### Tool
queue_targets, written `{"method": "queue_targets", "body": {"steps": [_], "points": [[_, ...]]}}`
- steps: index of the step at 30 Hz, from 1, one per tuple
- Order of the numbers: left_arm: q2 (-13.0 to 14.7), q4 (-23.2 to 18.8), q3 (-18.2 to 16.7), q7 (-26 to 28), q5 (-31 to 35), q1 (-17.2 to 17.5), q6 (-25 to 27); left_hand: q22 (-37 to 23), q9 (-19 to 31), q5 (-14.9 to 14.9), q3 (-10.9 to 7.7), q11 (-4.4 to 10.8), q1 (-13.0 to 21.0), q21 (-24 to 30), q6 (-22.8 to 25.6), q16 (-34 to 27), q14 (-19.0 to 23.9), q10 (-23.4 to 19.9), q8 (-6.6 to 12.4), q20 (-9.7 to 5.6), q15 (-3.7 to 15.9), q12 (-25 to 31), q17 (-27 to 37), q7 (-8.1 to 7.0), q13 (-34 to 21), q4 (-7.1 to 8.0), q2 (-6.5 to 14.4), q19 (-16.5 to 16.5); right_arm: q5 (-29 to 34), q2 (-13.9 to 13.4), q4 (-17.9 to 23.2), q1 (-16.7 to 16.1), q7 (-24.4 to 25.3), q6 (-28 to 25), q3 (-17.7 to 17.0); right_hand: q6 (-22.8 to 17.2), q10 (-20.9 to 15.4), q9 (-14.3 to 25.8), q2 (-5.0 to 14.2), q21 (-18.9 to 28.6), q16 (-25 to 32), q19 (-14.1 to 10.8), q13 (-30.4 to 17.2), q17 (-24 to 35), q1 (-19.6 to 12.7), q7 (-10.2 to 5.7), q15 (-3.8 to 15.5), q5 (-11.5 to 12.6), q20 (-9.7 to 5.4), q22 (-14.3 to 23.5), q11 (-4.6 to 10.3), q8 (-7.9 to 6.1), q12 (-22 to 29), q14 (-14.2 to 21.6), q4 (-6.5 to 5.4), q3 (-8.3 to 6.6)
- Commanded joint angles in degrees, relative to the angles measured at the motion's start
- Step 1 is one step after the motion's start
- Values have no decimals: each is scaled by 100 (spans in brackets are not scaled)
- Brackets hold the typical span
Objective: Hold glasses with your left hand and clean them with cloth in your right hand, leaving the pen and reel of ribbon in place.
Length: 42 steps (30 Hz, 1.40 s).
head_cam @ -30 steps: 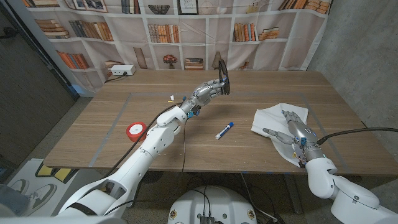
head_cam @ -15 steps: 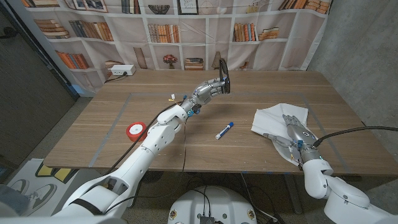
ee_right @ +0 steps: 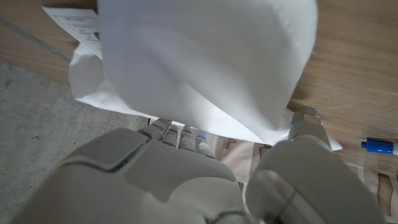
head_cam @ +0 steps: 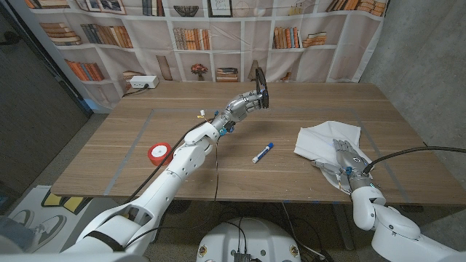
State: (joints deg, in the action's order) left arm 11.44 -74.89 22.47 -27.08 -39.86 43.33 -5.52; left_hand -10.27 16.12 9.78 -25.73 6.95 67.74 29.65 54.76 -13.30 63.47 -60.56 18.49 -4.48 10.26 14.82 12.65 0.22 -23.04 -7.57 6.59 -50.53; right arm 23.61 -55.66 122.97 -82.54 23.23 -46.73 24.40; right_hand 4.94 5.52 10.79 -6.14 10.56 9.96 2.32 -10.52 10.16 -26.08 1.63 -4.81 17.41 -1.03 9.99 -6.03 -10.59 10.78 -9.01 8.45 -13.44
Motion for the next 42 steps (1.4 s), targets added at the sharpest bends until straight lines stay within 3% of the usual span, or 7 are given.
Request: {"method": "queue_targets", "body": {"steps": [1, 9, 13, 19, 26, 31, 42], "points": [[33, -160, -25, 91, 24, 107, -12, -19, 19, 27, -111, 21, -10, 35, 189, -28, 111, -13, 21, -9, 159, -13, 24, 174, -19, 69, -9, 7, 60, 38, -292, 267, -64, -15, 169, 38, 41, 20, 4, 32, 43, -30, -21, 15, -95, 23, 14, 35, -1, 34, 13, -14, 36, 14, 1, -41], [79, -204, -8, 115, 31, 118, 25, -20, 15, 26, -120, 21, -17, 40, 194, -29, 112, -19, 19, -4, 157, -26, 25, 163, -31, 68, -13, 13, -36, -9, -284, 308, -109, 84, 32, -23, -54, 23, 58, 70, 81, -115, -21, 14, -171, 15, 20, 57, 12, 34, 19, -55, 87, 111, 2, -63], [88, -187, -1, 85, 20, 112, 29, -21, 12, 25, -126, 13, -18, 39, 189, -25, 104, -25, 15, -4, 160, -32, 25, 159, -34, 66, -14, 23, -241, -85, -259, 350, -308, 191, -102, -322, -356, 19, 90, 166, 175, -434, -20, 7, -262, 14, 32, 64, 73, 31, 9, -158, 205, 492, -16, -46], [93, -161, -2, 58, 9, 113, 25, -21, 1, 24, -130, 15, -25, 43, 203, -22, 95, -24, 13, -5, 157, -44, 25, 159, -40, 67, -19, 24, -493, -160, -249, 552, -734, 106, -156, -1133, -1332, 11, 78, 360, 261, -1468, -4, -8, -436, 164, 135, 43, 20, 14, -8, -302, 463, 1472, -39, 59], [131, -191, -22, 65, 4, 134, 33, -22, -12, 23, -138, 9, -31, 49, 207, -24, 99, -24, 5, 3, 158, -57, 26, 161, -47, 67, -20, 26, -622, -96, -345, 618, -681, 245, -205, -1677, -1989, 9, 107, 434, 291, -2222, 11, -15, -610, 319, 189, -2, 66, 2, -29, -342, 567, 2227, -50, 124], [153, -200, -24, 60, 9, 130, 37, -23, -15, 23, -142, 8, -31, 50, 211, -22, 93, -22, 5, 7, 160, -64, 26, 152, -50, 64, -24, 29, -736, -34, -391, 596, -561, 421, -311, -2148, -2608, 11, 225, 571, 352, -3186, 18, -5, -742, 374, 388, -107, -65, 9, 39, -337, 613, 3085, -91, 192], [137, -133, -16, 39, 10, 97, 39, -24, -22, 22, -149, 11, -39, 50, 212, -23, 92, -28, 0, 23, 151, -76, 27, 152, -55, 66, -25, 47, -833, -35, -357, 618, -539, 462, -369, -3350, -4029, 18, 583, 802, 466, -4646, 23, 8, -910, -22, 999, -419, -537, 49, 371, -451, 744, 4724, -179, 180]]}}
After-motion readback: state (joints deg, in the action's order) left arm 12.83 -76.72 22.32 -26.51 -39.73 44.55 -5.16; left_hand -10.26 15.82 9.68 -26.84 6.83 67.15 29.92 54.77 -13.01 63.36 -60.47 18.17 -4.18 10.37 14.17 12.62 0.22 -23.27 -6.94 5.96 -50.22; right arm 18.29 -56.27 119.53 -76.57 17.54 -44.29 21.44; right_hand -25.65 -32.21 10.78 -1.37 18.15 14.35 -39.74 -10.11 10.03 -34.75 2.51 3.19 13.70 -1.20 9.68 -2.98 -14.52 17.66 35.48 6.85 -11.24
